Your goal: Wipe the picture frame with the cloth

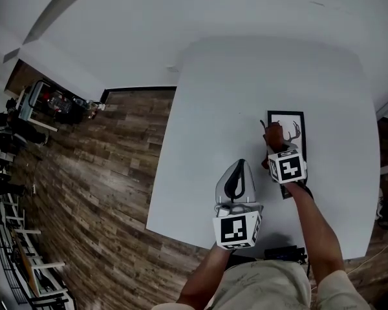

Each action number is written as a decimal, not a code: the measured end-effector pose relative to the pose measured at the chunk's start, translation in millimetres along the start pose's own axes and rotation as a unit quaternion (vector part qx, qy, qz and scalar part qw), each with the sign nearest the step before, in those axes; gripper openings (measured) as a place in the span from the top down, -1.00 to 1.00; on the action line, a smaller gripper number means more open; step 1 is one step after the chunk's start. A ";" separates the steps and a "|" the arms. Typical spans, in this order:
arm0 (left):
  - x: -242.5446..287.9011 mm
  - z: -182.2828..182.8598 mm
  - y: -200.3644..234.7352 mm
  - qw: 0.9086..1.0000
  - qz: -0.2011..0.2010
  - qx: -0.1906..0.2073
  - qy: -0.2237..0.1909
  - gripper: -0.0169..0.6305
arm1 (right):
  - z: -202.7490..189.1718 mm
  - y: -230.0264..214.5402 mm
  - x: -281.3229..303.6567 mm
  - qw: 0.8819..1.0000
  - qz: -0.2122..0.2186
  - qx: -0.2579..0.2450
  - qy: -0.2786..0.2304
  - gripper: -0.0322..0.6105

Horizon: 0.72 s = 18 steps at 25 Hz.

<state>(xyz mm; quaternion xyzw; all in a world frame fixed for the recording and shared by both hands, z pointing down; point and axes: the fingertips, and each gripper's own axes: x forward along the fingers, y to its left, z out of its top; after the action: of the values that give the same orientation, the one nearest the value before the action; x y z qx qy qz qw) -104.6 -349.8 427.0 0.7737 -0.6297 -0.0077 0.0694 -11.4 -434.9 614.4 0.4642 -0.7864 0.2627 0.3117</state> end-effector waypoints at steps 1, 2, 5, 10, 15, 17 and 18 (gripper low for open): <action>0.3 0.2 -0.8 1.000 0.000 0.000 0.002 0.95 | -3.7 2.3 7.0 1.000 0.002 0.002 0.012 0.58; 0.5 0.1 -1.5 1.000 0.000 0.000 0.003 0.95 | -7.3 3.6 12.9 1.000 0.002 0.003 0.024 0.58; 1.0 -1.3 -2.0 1.000 -0.003 0.005 0.007 0.95 | -14.5 1.5 21.2 0.999 -0.008 0.001 0.049 0.58; 4.4 -0.8 -0.9 1.000 -0.005 -0.007 0.003 0.95 | -23.1 -16.9 16.6 0.998 -0.027 0.002 0.057 0.58; 10.7 -3.7 -1.7 1.000 -0.009 -0.016 0.003 0.95 | -39.0 -58.2 -1.1 0.995 -0.067 0.016 0.072 0.58; 13.1 -5.4 -3.5 1.000 -0.012 -0.020 0.005 0.95 | -46.9 -79.0 -10.5 0.993 -0.086 0.023 0.078 0.58; 14.2 -6.6 -4.5 1.000 -0.014 -0.023 0.006 0.95 | -51.0 -89.5 -15.6 0.992 -0.095 0.027 0.081 0.58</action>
<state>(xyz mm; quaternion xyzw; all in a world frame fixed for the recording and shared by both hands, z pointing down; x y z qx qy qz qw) -96.6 -362.2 434.1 0.7806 -0.6181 -0.0182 0.0905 87.0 -428.8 648.0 0.5224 -0.7036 0.2892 0.3852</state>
